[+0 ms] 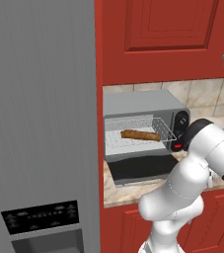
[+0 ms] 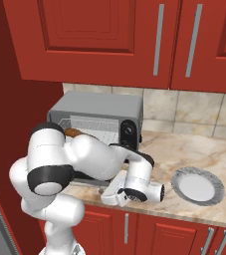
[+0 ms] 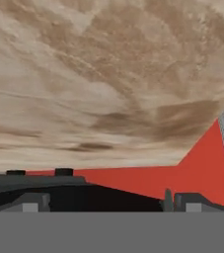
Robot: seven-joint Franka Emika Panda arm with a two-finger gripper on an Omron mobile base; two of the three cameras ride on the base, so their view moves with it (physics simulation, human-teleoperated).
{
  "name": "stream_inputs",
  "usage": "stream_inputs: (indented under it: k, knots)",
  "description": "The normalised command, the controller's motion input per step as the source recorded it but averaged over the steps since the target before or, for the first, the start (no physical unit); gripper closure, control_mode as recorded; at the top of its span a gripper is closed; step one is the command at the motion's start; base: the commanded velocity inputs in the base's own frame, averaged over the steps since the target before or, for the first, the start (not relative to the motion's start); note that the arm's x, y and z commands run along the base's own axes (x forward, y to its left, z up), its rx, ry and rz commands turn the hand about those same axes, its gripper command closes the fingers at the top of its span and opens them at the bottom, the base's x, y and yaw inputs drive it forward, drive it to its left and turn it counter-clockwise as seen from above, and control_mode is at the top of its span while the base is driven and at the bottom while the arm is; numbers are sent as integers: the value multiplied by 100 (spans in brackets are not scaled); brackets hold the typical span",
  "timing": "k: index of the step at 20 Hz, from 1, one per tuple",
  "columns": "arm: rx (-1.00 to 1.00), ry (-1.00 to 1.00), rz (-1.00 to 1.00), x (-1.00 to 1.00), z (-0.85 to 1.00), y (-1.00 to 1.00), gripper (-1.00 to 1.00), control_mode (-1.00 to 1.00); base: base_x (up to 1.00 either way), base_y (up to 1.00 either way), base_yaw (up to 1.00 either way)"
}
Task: Pull the toaster oven rack outwards. Pick up the baguette from the plate and place it on the toaster oven rack. Close the toaster oven door fully and set the temperature to the lowest setting.
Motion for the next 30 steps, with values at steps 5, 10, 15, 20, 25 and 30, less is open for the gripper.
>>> stream_inputs:
  k: [5,10,15,20,25,30]
  knots:
    - [9,-7,-5,10,42,13,-100,-100,0,0,0]
    - [0,-1,-15,21,29,48,-100,-100,0,0,0]
    - [0,0,-27,43,20,66,-100,-100,0,0,0]
    - [0,0,-32,61,40,51,-100,-100,0,0,0]
    - [0,0,-30,69,56,48,-100,-100,0,0,0]
    - [0,0,-30,66,44,56,-100,-100,0,0,0]
